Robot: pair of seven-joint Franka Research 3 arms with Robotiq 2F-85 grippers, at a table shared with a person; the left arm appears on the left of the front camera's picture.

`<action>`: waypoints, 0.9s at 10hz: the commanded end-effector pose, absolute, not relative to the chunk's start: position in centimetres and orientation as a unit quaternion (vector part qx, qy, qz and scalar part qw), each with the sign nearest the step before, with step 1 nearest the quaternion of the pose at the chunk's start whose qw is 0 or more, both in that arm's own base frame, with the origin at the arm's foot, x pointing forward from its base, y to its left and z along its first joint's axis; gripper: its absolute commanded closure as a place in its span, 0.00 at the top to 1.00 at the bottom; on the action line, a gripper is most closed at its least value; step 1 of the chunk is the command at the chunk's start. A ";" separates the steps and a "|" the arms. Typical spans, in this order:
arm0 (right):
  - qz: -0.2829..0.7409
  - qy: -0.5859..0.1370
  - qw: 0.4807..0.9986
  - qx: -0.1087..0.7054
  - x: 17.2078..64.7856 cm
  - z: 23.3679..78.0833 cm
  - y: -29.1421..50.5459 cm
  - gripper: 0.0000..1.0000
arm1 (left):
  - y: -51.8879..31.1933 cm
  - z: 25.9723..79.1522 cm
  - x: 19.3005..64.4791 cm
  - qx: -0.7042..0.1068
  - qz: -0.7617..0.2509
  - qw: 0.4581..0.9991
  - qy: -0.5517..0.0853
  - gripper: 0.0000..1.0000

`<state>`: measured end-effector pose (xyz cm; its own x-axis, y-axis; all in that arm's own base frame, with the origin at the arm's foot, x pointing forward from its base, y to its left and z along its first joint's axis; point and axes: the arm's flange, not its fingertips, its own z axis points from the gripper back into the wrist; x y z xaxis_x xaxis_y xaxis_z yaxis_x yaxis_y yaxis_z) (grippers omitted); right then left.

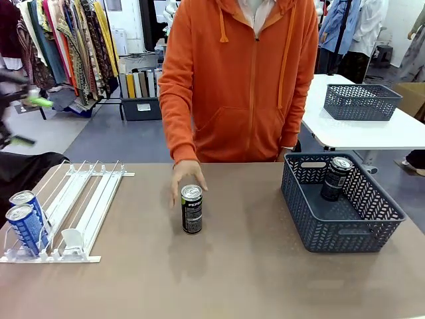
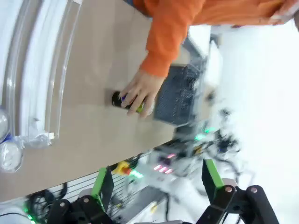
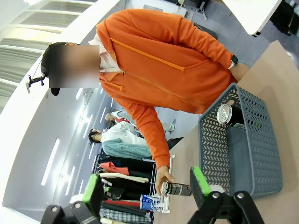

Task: Retrieve and store the cans from the dispenser.
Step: Pick up the last remaining can from one row of the Automatic Can Dispenser and place it in the middle of the table.

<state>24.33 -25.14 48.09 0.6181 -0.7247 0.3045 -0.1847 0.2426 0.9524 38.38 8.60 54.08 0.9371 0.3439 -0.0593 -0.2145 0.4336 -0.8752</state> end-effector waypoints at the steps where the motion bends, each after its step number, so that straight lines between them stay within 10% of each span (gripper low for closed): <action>1: -0.192 -0.404 0.675 0.586 24.7 48.5 -25.2 1.00 | 12.4 49.2 32.6 -0.621 0.249 0.726 -0.162 1.00; 2: -0.192 -0.404 0.675 0.586 24.7 48.5 -25.2 1.00 | 13.6 47.0 30.7 -0.657 0.250 0.675 -0.224 1.00; 3: -0.192 -0.404 0.675 0.586 24.7 48.5 -25.2 1.00 | 12.0 51.2 35.0 -0.553 0.217 0.800 -0.087 1.00; 9: -0.192 -0.404 0.675 0.586 24.7 48.5 -25.2 1.00 | 12.0 51.2 35.0 -0.553 0.217 0.800 -0.087 1.00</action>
